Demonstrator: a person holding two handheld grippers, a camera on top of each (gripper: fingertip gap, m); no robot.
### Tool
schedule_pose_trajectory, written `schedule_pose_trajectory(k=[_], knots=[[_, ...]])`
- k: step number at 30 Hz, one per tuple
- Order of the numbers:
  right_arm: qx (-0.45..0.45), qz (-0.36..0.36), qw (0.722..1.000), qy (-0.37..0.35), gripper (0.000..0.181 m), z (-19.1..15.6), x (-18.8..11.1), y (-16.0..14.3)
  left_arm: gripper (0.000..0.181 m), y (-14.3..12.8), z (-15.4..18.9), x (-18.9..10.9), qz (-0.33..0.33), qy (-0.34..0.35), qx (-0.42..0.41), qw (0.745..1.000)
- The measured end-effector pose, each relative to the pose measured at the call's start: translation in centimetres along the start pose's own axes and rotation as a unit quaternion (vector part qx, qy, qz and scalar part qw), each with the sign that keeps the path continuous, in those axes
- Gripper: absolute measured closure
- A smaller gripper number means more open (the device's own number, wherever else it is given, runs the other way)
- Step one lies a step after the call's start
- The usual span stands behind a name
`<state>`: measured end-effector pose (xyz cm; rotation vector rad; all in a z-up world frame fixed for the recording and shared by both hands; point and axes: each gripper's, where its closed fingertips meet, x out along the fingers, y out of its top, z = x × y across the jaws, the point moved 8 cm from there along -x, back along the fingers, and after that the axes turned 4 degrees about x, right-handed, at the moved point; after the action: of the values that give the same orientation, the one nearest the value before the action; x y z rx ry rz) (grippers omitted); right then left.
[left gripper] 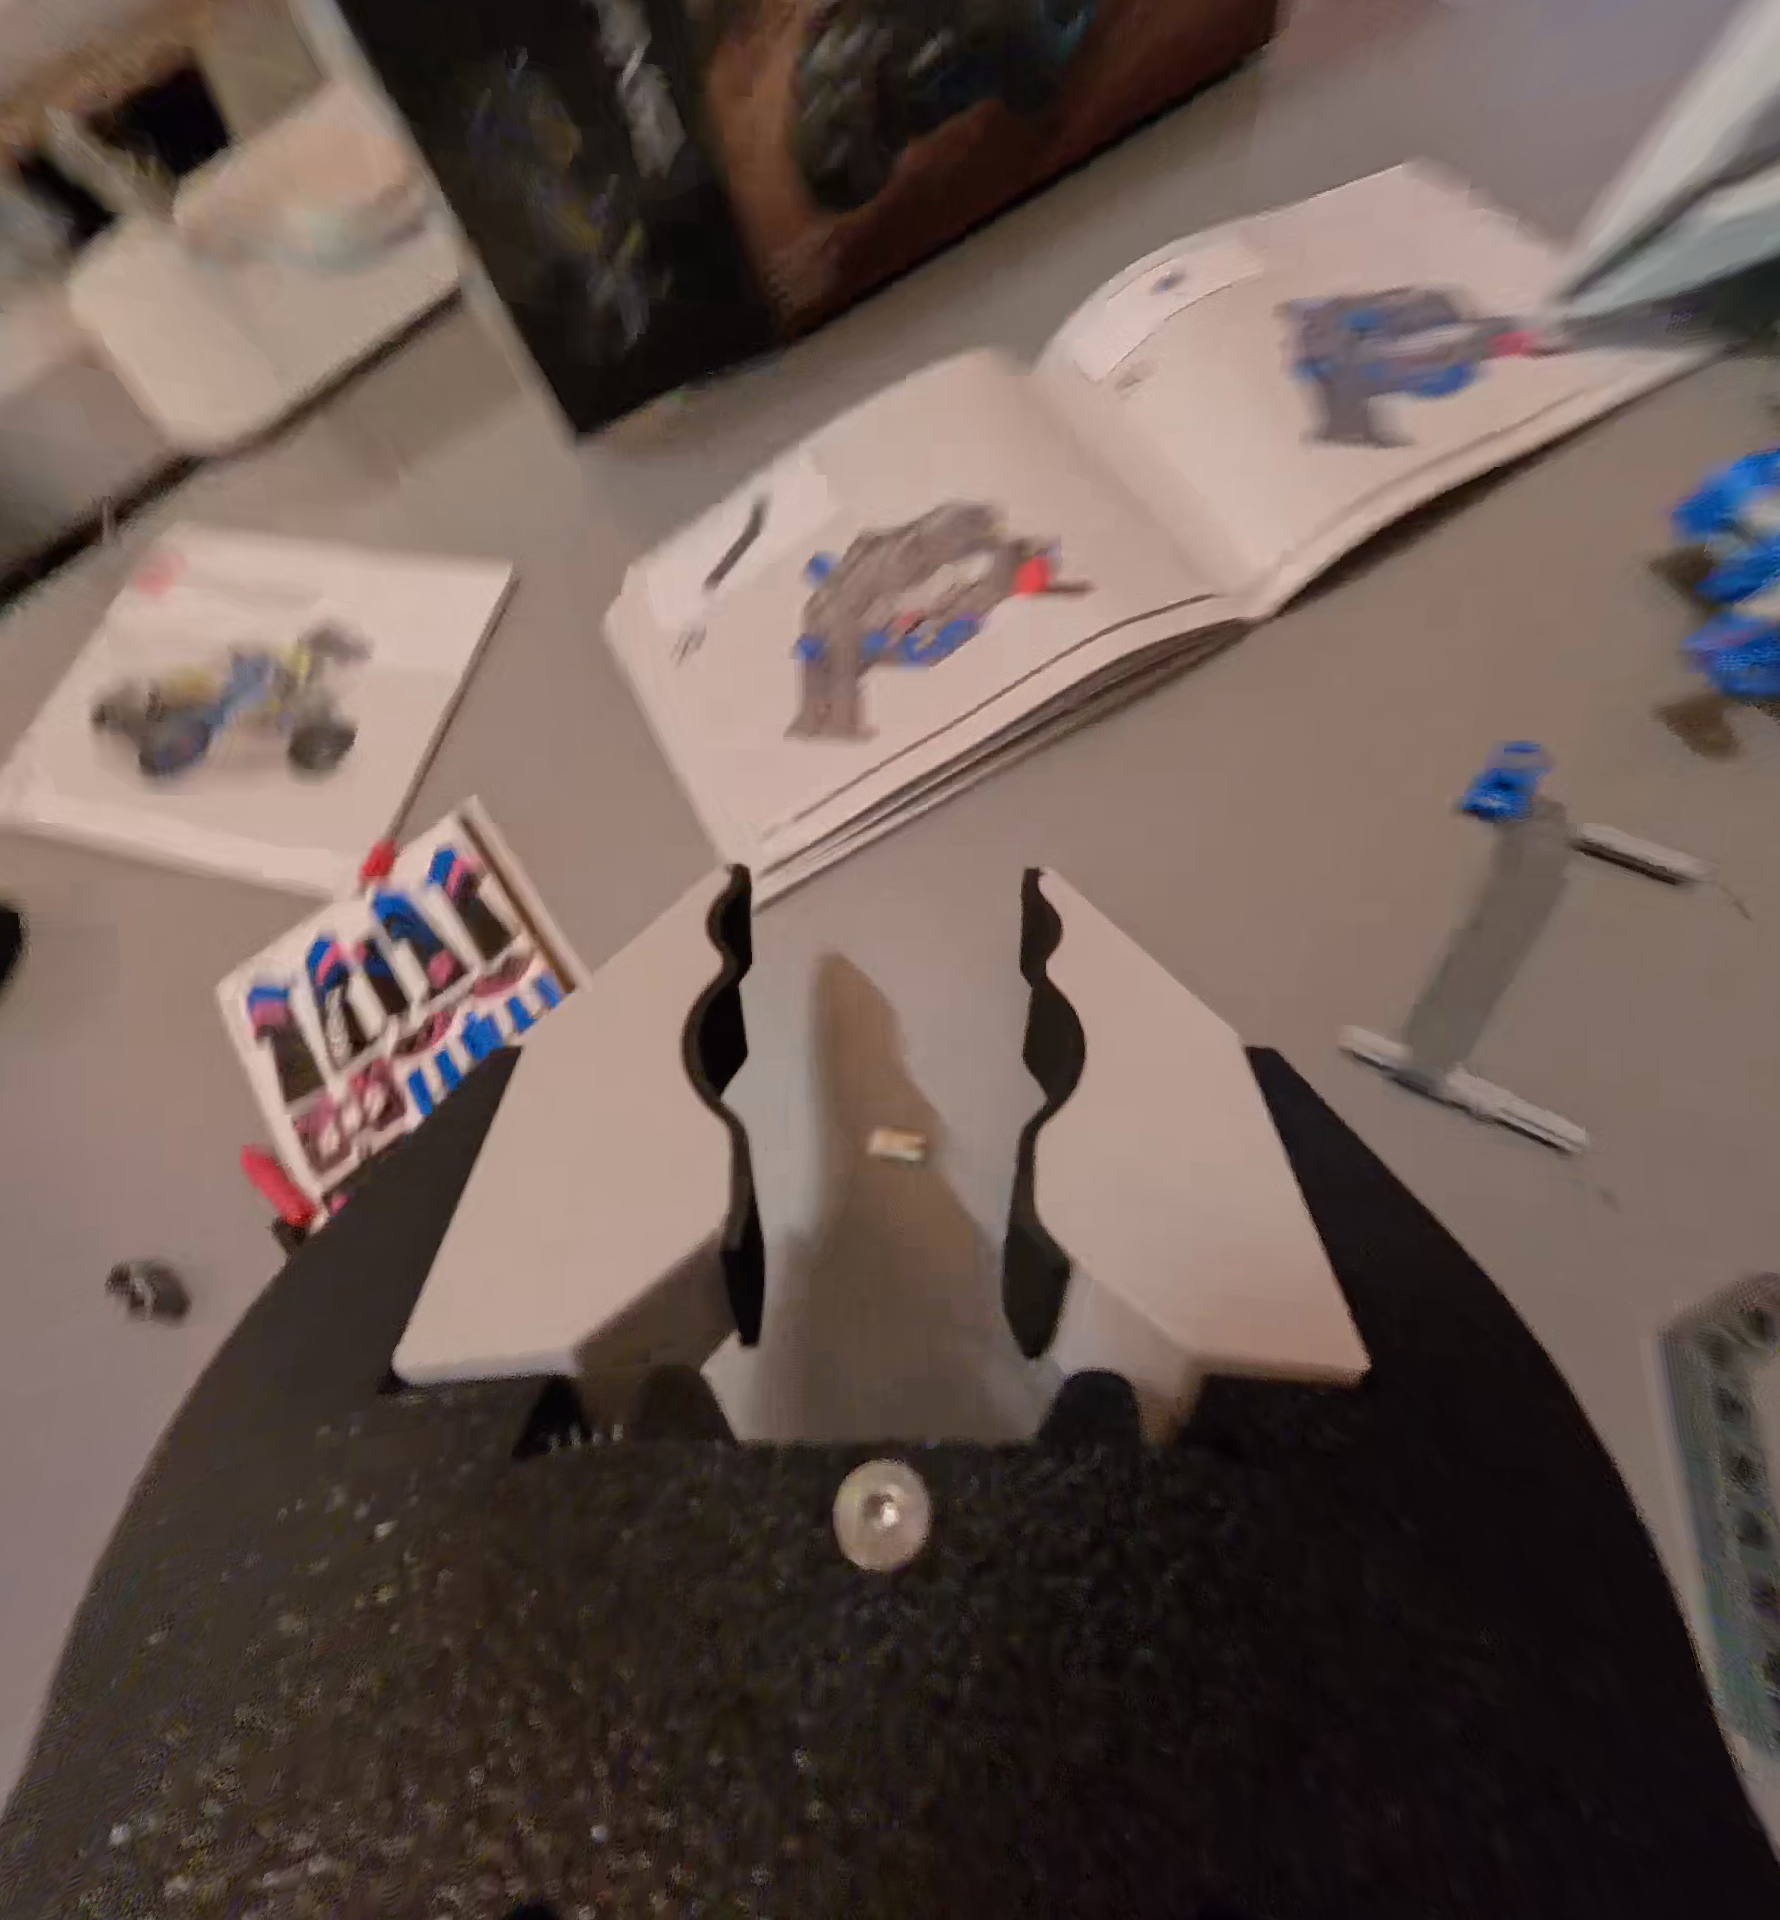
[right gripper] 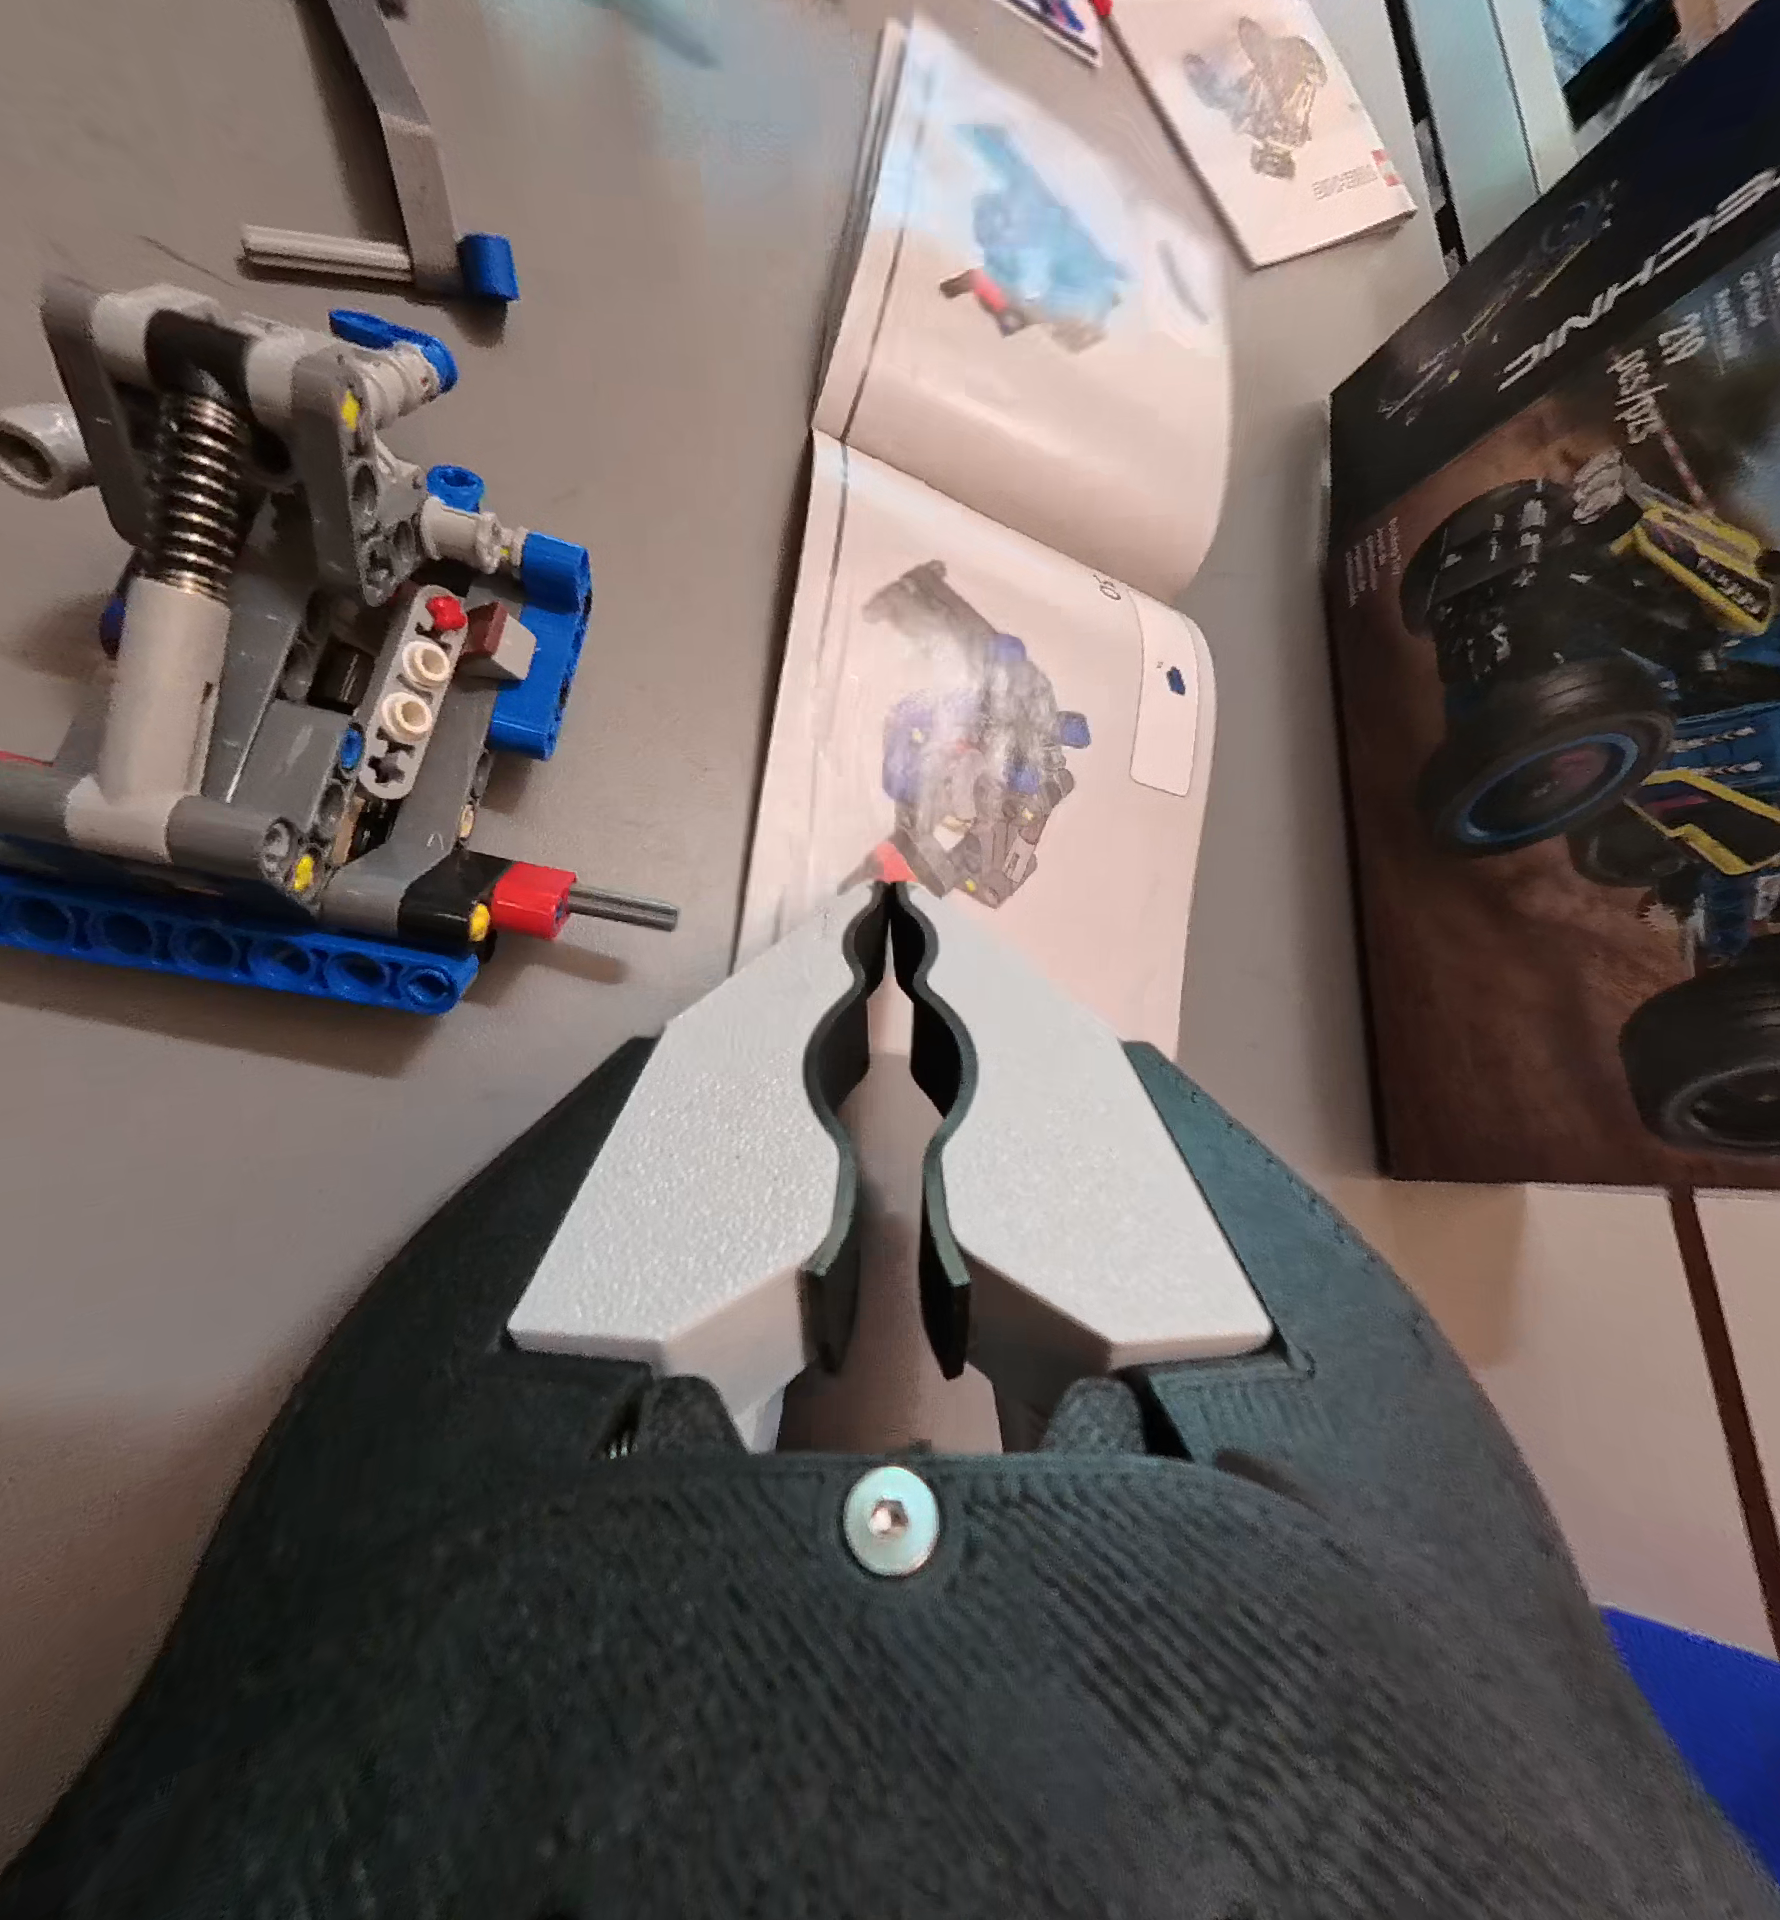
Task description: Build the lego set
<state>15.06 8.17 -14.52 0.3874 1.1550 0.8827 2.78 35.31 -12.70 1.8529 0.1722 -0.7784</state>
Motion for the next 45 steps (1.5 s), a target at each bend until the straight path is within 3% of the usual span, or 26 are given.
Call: schedule_pose_trajectory(k=[2, 4, 9, 14, 19, 22, 32, 38, 45], knots=[[0.002, 0.016, 1.0, -0.013, 0.181, 0.4, -1.1, 0.5, 0.135, 1.9, 2.9, -1.0, 0.068, -0.065, 0.085, 0.992], [0.016, 0.056, 0.998, -0.031, 0.174, 0.9, -2.8, 1.7, 0.136, 3.4, 6.4, -1.3, 0.115, -0.142, 0.184, 0.966], [0.017, 0.11, 0.994, 0.02, 0.15, -1.7, -5.3, 7.0, 0.132, 4.3, 10.7, 1.0, 0.09, -0.22, 0.315, 0.919], [-0.057, 0.033, 0.998, 0.022, 0.145, -6.4, -4.4, 9.4, 0.134, 4.1, 11.8, 3.0, 0.06, -0.244, 0.344, 0.905], [-0.066, -0.002, 0.998, 0.004, 0.146, -7.9, -3.7, 8.9, 0.168, 4.2, 12.0, 3.4, 0.064, -0.266, 0.345, 0.898], [-0.071, -0.017, 0.997, 0.002, 0.145, -8.5, -3.4, 8.6, 0.168, 4.4, 11.5, 3.2, 0.058, -0.278, 0.336, 0.898], [-0.101, -0.015, 0.995, -0.022, 0.143, -8.5, -2.5, 9.5, 0.168, 3.9, 9.4, 2.5, -0.001, -0.419, 0.196, 0.886], [-0.116, -0.021, 0.993, 0.014, 0.147, -9.2, -1.3, 10.0, 0.168, 3.3, 8.6, 2.1, -0.055, -0.492, 0.11, 0.862], [-0.132, 0.021, 0.99, 0.038, 0.149, -9.4, 0.1, 11.3, 0.168, 2.7, 8.8, 2.2, -0.093, -0.525, 0.089, 0.841]])
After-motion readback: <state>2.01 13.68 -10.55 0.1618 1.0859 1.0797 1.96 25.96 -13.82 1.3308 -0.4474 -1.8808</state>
